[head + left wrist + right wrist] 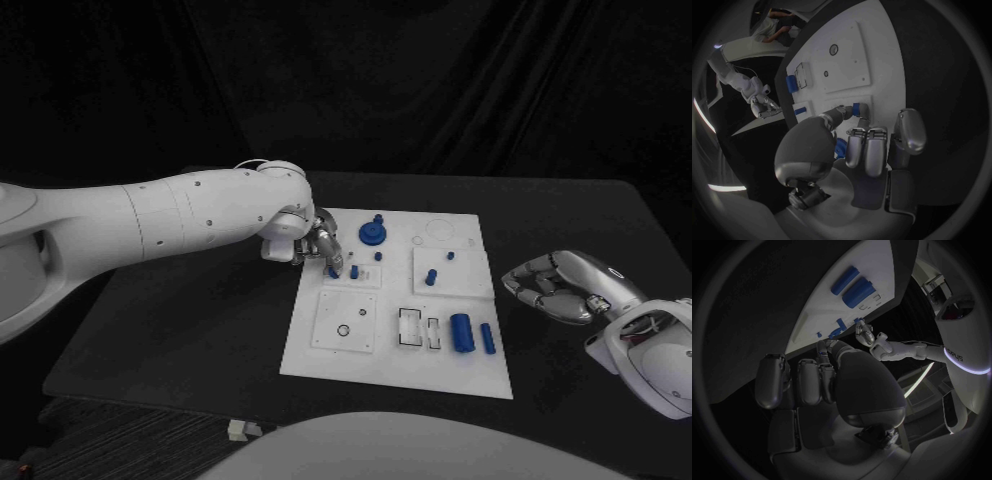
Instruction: Assemble the parts on the task board
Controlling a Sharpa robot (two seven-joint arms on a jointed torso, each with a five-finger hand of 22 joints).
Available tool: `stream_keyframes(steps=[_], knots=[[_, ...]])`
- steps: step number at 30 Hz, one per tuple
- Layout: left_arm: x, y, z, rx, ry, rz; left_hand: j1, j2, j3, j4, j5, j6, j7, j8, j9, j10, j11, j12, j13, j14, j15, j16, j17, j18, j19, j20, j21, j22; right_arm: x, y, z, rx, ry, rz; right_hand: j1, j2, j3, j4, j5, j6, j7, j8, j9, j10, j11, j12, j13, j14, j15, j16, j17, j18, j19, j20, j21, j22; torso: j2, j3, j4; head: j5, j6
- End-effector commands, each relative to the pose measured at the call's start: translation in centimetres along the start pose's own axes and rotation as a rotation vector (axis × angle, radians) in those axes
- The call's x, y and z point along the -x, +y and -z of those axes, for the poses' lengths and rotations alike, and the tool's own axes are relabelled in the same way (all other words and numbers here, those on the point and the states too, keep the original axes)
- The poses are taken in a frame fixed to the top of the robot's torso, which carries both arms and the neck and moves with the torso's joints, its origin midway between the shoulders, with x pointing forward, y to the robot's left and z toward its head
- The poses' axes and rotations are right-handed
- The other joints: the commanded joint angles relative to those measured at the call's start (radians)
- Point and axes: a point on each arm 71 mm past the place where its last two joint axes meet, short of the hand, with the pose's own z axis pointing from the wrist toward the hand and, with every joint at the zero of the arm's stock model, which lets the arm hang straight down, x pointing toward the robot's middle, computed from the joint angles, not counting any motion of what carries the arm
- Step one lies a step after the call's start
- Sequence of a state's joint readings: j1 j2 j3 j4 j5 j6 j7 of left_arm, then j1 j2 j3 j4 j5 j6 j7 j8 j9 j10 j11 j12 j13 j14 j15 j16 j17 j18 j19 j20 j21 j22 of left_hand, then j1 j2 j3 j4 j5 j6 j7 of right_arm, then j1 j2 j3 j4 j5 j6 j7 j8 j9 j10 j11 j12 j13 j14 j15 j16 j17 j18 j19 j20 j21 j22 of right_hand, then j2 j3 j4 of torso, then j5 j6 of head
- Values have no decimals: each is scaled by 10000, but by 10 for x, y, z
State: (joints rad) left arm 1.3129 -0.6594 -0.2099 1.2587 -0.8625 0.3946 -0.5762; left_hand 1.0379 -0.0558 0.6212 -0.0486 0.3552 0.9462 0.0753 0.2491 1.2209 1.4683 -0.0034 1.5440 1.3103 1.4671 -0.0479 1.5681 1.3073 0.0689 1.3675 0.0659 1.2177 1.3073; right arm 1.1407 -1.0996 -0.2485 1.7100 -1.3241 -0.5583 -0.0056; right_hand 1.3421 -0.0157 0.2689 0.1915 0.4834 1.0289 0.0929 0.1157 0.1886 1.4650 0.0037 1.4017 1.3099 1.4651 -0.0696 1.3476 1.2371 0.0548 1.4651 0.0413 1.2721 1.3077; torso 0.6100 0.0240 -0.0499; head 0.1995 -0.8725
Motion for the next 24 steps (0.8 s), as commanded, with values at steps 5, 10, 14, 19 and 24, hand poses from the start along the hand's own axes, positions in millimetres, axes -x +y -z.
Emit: stream_keyframes(steps=[5, 10, 14, 19, 24], knots=[[-1, 4, -3, 153, -619, -339, -41, 44, 752, -816, 14, -46, -39, -22, 17, 801, 59, 15, 2453, 1037, 49, 27, 2635, 94, 11, 6, 38, 1595, -1, -1, 1, -134, 55, 10, 57, -60, 10, -54, 31, 20, 25, -47, 9, -41, 63, -33, 333, 481, 93, -62, -8, 91, -22, 68, -26, 1773, -2, 5, -15, 25, -2], [0, 4, -3, 155, -713, -368, -52, 45, 741, -814, 16, -39, -46, -21, 20, 812, 55, 28, 2461, 1037, 48, 27, 2635, 90, 25, 7, 60, 1600, -1, -2, 1, -152, 59, 12, 57, -60, 10, -54, 31, 20, 25, -47, 9, -41, 63, -33, 333, 481, 93, -62, -8, 91, -22, 68, -26, 1773, 7, -2, -2, 10, -2], [-1, 4, -2, 153, -761, -366, -57, 47, 734, -815, 22, -32, -52, -19, 22, 813, 51, 29, 2462, 1037, 46, 27, 2635, 88, 33, 8, 72, 1603, -1, -2, 1, -154, 63, 11, 57, -60, 10, -54, 31, 20, 25, -47, 9, -41, 63, -33, 333, 481, 93, -62, -8, 91, -22, 68, -26, 1773, -1, 5, 1, 23, -2], [-1, 5, -2, 179, -780, -366, -58, 48, 733, -816, 25, -31, -53, -19, 23, 811, 50, 27, 2460, 1037, 45, 27, 2635, 88, 35, 8, 74, 1604, -2, -2, 1, -156, 73, 11, 58, -61, 15, -64, 34, 21, 26, -52, 13, -41, 65, -34, 336, 480, 95, -65, -14, 90, -20, 70, -25, 1774, 5, 1, 2, 11, -2], [-1, 5, -2, 204, -753, -387, -63, 50, 728, -816, 33, -27, -57, -19, 25, 803, 46, 17, 2454, 1037, 43, 27, 2635, 91, 31, 8, 65, 1600, -2, -2, 1, -158, 77, 8, 58, -61, 15, -64, 34, 21, 26, -52, 13, -41, 65, -34, 336, 480, 95, -65, -14, 90, -20, 70, -25, 1774, 9, 5, -4, 13, -2]])
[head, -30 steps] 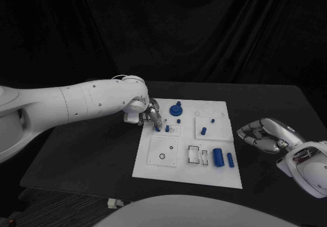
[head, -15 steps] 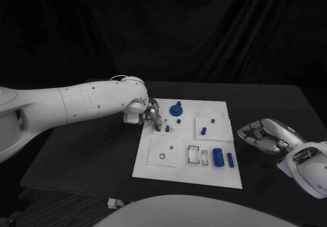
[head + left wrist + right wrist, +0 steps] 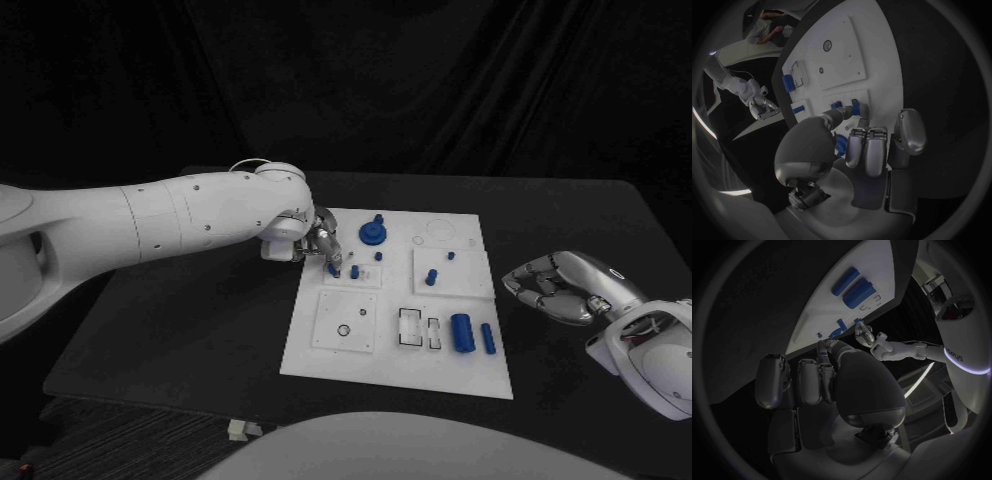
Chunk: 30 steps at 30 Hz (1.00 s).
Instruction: Assemble the parts on the task board
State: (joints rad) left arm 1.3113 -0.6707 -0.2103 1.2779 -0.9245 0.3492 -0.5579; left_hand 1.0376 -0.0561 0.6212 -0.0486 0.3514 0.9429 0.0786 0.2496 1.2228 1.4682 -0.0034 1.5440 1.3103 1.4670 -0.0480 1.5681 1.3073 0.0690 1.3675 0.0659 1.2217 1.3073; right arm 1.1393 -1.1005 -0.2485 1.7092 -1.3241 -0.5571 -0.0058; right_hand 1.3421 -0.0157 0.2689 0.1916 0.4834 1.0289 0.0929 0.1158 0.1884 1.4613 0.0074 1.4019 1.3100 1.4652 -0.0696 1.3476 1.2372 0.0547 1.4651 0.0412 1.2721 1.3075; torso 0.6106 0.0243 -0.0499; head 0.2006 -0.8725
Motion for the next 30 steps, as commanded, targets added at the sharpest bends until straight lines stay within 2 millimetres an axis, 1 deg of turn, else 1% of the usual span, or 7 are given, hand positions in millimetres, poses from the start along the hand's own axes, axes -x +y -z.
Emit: stream_keyframes(steps=[1, 7, 12, 18, 24, 28, 30], knots=[[-3, 4, -3, 217, -118, -125, -61, 53, 727, -816, 71, 6, -89, -23, 6, 803, 46, 17, 2454, 1037, 44, 27, 2635, 91, 31, 8, 24, 1600, -1, -1, 1, -137, 59, 6, 58, -61, 15, -65, 34, 21, 26, -53, 15, -4, 27, -35, 335, 480, 95, -65, -15, 91, -20, 70, -25, 1776, 4, 2, -2, -1, -2], [-4, 3, -2, 201, -119, -138, -71, 61, 721, -809, 77, 10, -92, -23, 7, 804, 44, 17, 2454, 1037, 42, 27, 2635, 92, 31, 8, 23, 1600, -1, -1, 1, -147, 67, 6, 58, -61, 15, -65, 34, 21, 26, -53, 15, -4, 27, -35, 335, 480, 95, -65, -15, 91, -20, 70, -25, 1776, -1, -1, 6, 4, -2], [-5, 1, -2, 181, -150, -139, -87, 73, 711, -796, 83, 12, -96, -26, 8, 799, 41, 11, 2450, 1037, 39, 27, 2635, 94, 33, 8, 23, 1598, -1, -1, 1, -147, 67, 3, 58, -61, 15, -65, 34, 21, 26, -53, 15, -4, 27, -35, 335, 480, 95, -65, -15, 91, -20, 70, -25, 1776, -7, -1, -16, 27, -2], [-6, -1, -2, 199, -251, -95, -159, 126, 657, -727, 92, 11, -110, -44, 7, 793, 33, 3, 2445, 1037, 32, 27, 2635, 99, 34, 7, 14, 1592, -1, -2, 2, -158, 64, 4, 58, -61, 15, -65, 34, 21, 26, -53, 15, -4, 27, -35, 335, 480, 95, -65, -15, 91, -20, 70, -25, 1776, -1, -6, -12, -17, -2], [-6, 0, -1, 245, -350, -31, -183, 148, 631, -699, 85, 10, -116, -52, 6, 790, 30, -1, 2442, 1037, 30, 27, 2635, 102, 33, 6, 9, 1590, -1, -2, 2, -166, 68, 4, 58, -61, 15, -65, 34, 21, 26, -53, 15, -4, 27, -35, 335, 480, 95, -65, -15, 91, -20, 70, -25, 1776, -2, 0, -1, -34, -2], [-6, -1, -1, 271, -376, -19, -226, 188, 572, -642, 57, 9, -127, -67, 3, 778, 23, -15, 2433, 1037, 25, 27, 2635, 105, 32, 5, 1, 1586, -1, -2, 2, -166, 67, 6, 58, -61, 15, -65, 34, 21, 26, -53, 15, -4, 27, -35, 335, 480, 95, -65, -15, 91, -20, 70, -25, 1776, -2, -5, -20, -6, -2], [-6, -1, -1, 270, -390, -15, -234, 197, 557, -629, 57, 9, -129, -71, 2, 778, 22, -15, 2433, 1037, 24, 27, 2635, 106, 30, 5, -4, 1584, -1, -2, 2, -170, 67, 7, 58, -61, 15, -65, 34, 21, 26, -53, 15, -4, 27, -35, 335, 480, 95, -65, -15, 91, -20, 70, -25, 1776, -4, -7, -9, -15, -2]])
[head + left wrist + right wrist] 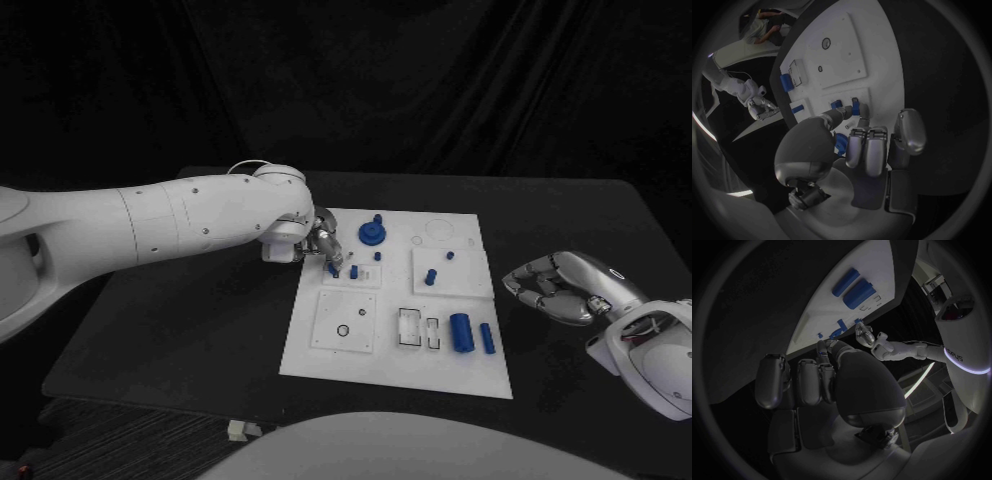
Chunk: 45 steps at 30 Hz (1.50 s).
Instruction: Assemble the parts on the task board
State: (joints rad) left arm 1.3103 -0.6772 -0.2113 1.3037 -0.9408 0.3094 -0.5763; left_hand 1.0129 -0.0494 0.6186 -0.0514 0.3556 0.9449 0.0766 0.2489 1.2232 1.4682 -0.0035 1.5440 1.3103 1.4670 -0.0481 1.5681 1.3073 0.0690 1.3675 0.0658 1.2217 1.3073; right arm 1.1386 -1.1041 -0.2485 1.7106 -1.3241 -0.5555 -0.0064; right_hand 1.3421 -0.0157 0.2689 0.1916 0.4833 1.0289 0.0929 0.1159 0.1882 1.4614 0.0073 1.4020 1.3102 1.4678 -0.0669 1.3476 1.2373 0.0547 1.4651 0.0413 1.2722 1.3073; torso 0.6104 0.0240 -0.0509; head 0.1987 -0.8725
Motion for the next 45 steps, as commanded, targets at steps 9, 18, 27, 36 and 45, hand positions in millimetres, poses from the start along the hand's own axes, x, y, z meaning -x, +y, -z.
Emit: stream_keyframes(steps=[9, 18, 27, 36, 45], knots=[[-6, -1, -2, 146, -55, -26, -2, 149, 549, -575, 21, -9, -114, -71, -3, 776, 19, -18, 2432, 1038, 22, 27, 2635, 106, 32, 3, -4, 1583, -1, -1, 0, -154, 54, 11, 58, -61, 15, -65, 34, 21, 26, -54, 17, -5, 28, -36, 332, 453, 68, -65, -16, 91, -20, 70, -25, 1778, 0, 2, 0, 30, -2], [-10, -1, 0, 163, 73, -104, -4, 153, 537, -571, 25, -9, -117, -73, -4, 772, 16, -23, 2428, 1038, 21, 27, 2635, 108, 27, 3, -13, 1580, -1, -1, 0, -170, 63, 12, 58, -61, 15, -65, 34, 21, 26, -54, 17, -5, 28, -36, 332, 453, 68, -65, -16, 91, -20, 70, -25, 1778, -6, 7, 1, 24, -2], [-13, -1, 0, 166, 116, -115, 0, 156, 527, -572, 33, -10, -120, -77, -4, 758, 13, -39, 2419, 1038, 19, 27, 2635, 112, 18, 2, -30, 1575, -2, -2, 0, -173, 59, 14, 58, -61, 15, -65, 34, 21, 26, -54, 17, -5, 28, -36, 332, 453, 68, -65, -16, 91, -20, 70, -25, 1778, 2, -1, 4, 25, -2], [-14, -2, 0, 122, 51, -63, 2, 159, 521, -572, 37, -11, -122, -79, -4, 756, 11, -41, 2418, 1038, 18, 27, 2635, 111, 21, 1, -26, 1576, -2, -2, 0, -193, 56, 21, 58, -61, 15, -65, 34, 21, 26, -54, 17, -5, 28, -36, 332, 453, 68, -65, -16, 91, -20, 70, -25, 1778, 2, -1, -1, 34, -2], [-15, -1, 0, 204, 155, -119, -282, 365, -1334, 525, -1870, -98, 17, -972, -781, 634, 141, -149, 2353, 1038, 131, 27, 2635, 155, -136, 78, -336, 1500, -2, -2, 0, -191, 71, 19, 58, -61, 15, -65, 34, 21, 26, -54, 17, -5, 28, -36, 332, 453, 68, -65, -16, 91, -20, 70, -25, 1778, 4, 3, 11, 31, -2]])
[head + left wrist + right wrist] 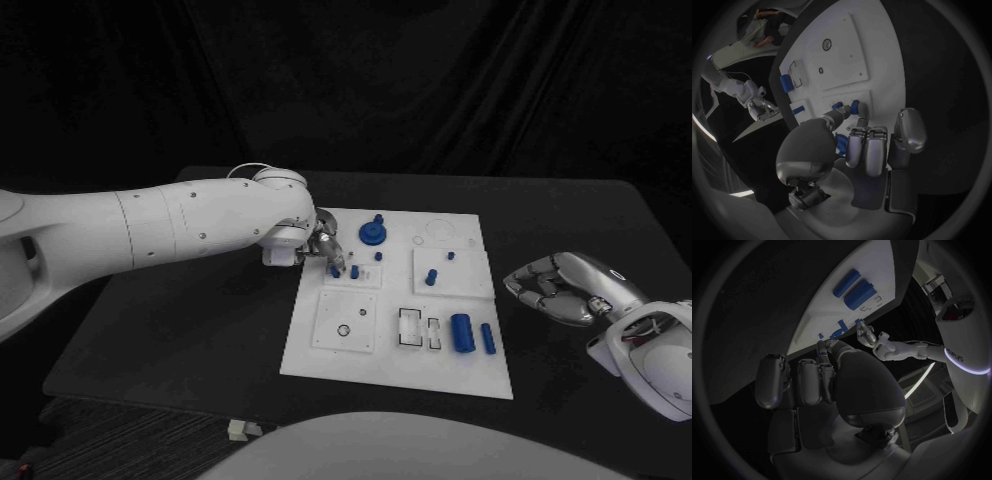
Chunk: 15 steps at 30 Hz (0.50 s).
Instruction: Assemble the parts on the task board
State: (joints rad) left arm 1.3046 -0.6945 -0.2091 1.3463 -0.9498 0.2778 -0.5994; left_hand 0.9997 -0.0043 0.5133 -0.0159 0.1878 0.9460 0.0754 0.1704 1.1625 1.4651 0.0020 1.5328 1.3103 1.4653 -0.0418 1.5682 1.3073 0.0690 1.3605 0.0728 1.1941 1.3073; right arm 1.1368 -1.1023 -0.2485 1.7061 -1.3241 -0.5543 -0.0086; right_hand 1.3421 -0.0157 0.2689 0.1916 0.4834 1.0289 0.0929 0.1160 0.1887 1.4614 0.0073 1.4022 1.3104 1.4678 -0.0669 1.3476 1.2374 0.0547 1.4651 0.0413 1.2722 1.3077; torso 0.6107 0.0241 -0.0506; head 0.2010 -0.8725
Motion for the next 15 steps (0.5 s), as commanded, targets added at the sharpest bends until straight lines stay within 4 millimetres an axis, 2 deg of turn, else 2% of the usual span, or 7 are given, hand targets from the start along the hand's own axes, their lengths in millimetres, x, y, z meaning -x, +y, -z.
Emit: stream_keyframes(steps=[1, 5, 15], knots=[[-9, 1, -4, 174, 327, -149, -184, -88, -465, 293, -263, -140, 40, -305, -293, 658, 135, -40, 2350, 1055, 95, 26, 2635, 156, -70, 29, -67, 1500, -1, -1, 0, -138, 51, 7, 47, -65, 23, -88, 38, 32, 28, -67, 26, -5, 30, -42, 333, 454, 70, -66, -26, 92, -21, 73, -38, 1773, 2, 1, 6, 12, -2], [-9, 2, -4, 266, 435, -221, -354, -81, -1276, 825, -682, -243, 216, -691, -738, 609, 252, -78, 2325, 1055, 205, 26, 2635, 180, -143, 145, -216, 1465, -1, -1, 1, -136, 60, 4, 47, -65, 23, -88, 38, 32, 28, -67, 26, -5, 30, -42, 333, 454, 70, -66, -26, 92, -21, 73, -38, 1773, 4, -1, 8, 17, -2], [-10, 3, -4, 342, 504, -265, -456, -57, -1597, 1047, -735, -210, 240, -729, -812, 590, 282, -95, 2314, 1055, 234, 26, 2635, 194, -165, 179, -269, 1454, -2, -1, 1, -153, 78, 1, 47, -65, 23, -88, 38, 32, 28, -67, 26, -5, 30, -42, 333, 454, 70, -66, -26, 92, -21, 73, -38, 1773, -2, -1, 6, 31, -2]])
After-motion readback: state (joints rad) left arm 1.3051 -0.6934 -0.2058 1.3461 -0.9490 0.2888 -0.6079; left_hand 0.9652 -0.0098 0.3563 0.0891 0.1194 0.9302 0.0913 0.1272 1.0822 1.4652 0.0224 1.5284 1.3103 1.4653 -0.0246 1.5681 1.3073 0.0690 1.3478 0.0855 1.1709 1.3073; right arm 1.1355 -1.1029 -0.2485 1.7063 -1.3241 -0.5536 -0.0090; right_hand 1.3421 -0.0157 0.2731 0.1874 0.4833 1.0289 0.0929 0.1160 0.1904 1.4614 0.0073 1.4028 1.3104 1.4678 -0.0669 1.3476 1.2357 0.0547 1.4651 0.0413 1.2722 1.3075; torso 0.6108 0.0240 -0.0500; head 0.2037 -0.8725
